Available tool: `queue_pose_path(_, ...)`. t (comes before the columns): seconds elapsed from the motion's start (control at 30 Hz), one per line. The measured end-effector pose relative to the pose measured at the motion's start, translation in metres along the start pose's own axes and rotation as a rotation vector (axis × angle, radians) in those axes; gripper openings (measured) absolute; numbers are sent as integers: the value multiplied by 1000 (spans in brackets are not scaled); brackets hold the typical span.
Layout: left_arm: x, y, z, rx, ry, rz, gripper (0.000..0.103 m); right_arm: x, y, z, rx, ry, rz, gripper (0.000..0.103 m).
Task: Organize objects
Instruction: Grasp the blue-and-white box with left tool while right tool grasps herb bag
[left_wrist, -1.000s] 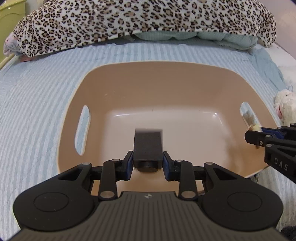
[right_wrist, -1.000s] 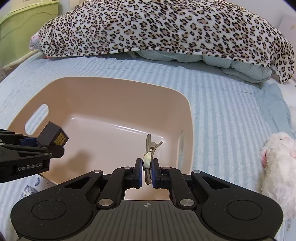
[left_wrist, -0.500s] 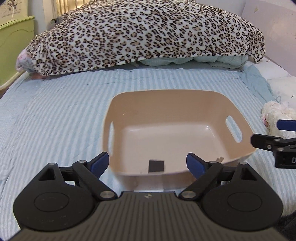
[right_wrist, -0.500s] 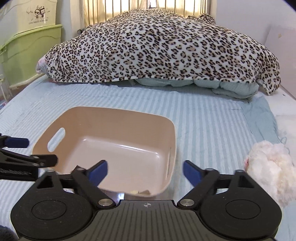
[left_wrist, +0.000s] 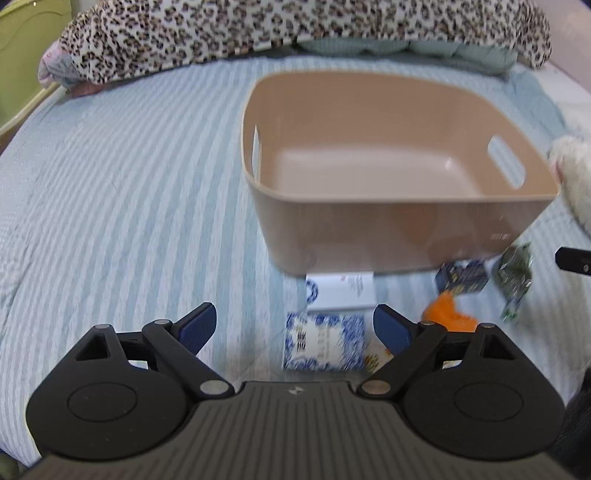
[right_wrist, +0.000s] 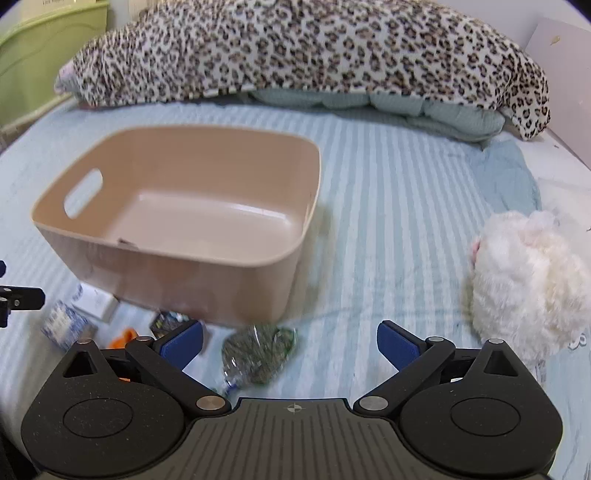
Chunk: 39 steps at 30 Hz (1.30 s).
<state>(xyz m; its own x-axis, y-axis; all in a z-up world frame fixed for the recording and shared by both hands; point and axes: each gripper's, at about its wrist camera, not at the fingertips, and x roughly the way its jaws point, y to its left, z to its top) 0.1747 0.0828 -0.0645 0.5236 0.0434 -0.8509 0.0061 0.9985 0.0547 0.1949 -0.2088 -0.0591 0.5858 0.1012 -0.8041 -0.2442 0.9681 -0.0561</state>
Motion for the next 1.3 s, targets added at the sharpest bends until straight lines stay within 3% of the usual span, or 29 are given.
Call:
queue_pose_path(0.47, 49, -2, -15, -35, 88, -31, 92, 52, 7, -26, 40, 92, -7, 102)
queue_pose_path(0.67, 63, 8, -15, -96, 123, -48, 92, 72, 5, -29, 92, 109, 11, 102)
queue_pose_path(0.83, 68, 6, -18, -84, 134, -34, 92, 83, 12, -31, 84, 104, 7, 101)
queue_pose_path(0.93, 66, 5, -19, -82, 124, -33, 88, 83, 15, -31, 72, 87, 2, 92)
queue_pose_path(1.03, 62, 7, -21, -72, 113, -39, 74, 79, 18, -31, 51, 60, 2, 70)
queue_pose_path(1.07, 60, 8, -21, -73, 109, -37, 66, 77, 20, -32, 36, 50, -3, 56)
queue_pose_path(1.3, 47, 15, -29, -92, 100, -46, 64, 64, 28, -39, -3, 41, -8, 50)
